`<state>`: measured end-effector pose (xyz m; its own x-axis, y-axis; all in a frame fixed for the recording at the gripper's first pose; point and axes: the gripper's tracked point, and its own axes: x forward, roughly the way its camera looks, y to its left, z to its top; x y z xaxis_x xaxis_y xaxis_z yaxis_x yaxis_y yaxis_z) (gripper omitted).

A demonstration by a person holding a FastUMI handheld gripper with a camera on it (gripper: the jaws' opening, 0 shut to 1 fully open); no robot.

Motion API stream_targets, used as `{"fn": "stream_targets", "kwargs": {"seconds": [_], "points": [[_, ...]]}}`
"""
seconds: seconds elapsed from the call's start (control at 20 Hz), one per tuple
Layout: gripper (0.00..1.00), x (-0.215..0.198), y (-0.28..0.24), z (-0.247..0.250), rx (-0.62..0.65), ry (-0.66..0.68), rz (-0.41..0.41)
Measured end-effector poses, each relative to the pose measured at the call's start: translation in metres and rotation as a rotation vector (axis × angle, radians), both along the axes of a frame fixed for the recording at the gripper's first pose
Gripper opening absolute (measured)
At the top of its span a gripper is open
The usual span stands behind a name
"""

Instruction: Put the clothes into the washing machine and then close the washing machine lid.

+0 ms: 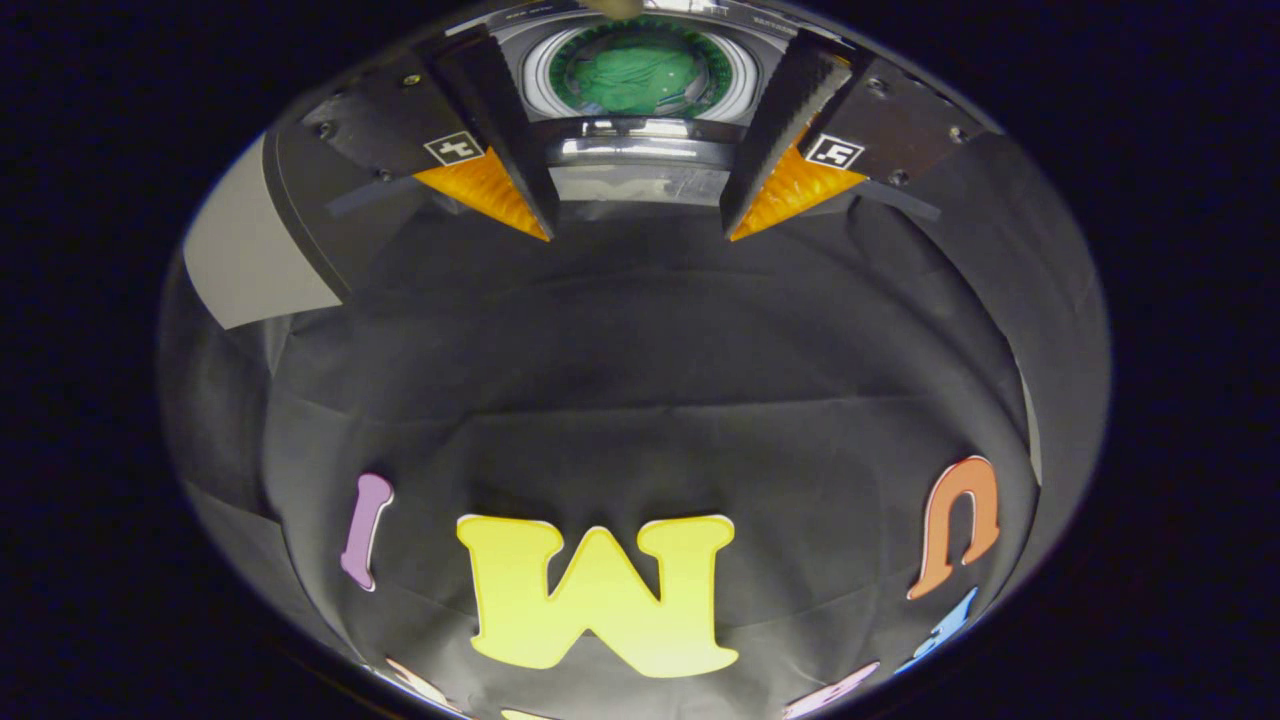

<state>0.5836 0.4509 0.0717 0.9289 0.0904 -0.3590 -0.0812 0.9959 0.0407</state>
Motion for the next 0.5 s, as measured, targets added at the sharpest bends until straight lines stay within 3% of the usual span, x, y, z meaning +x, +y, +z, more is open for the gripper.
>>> {"fn": "stream_targets", "kwargs": {"seconds": [0.5], "points": [[1.00,-0.026,-0.002,-0.016,0.004,0.012,0.011]]}}
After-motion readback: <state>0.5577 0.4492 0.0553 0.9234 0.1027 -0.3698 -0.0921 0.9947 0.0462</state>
